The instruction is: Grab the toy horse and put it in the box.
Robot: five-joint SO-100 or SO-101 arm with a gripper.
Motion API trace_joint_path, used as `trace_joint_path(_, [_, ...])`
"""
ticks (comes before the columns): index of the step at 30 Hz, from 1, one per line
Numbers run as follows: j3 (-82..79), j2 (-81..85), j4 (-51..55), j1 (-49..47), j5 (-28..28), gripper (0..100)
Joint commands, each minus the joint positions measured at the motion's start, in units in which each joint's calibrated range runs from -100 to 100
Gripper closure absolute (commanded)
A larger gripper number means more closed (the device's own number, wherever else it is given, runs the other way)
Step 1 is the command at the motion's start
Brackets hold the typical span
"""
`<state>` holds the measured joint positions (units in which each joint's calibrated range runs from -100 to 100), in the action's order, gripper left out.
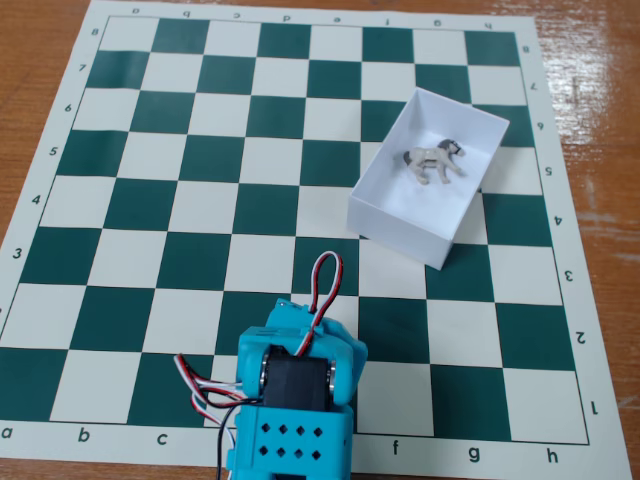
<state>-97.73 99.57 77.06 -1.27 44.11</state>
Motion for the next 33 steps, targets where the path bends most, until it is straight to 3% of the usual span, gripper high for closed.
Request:
trace_joint_path(1, [-1.4, 0.2, -1.1, 0.8, 0.3, 100])
trace_joint_path(33, [-2.3, 0.2, -1.7, -0.2, 0.0, 100])
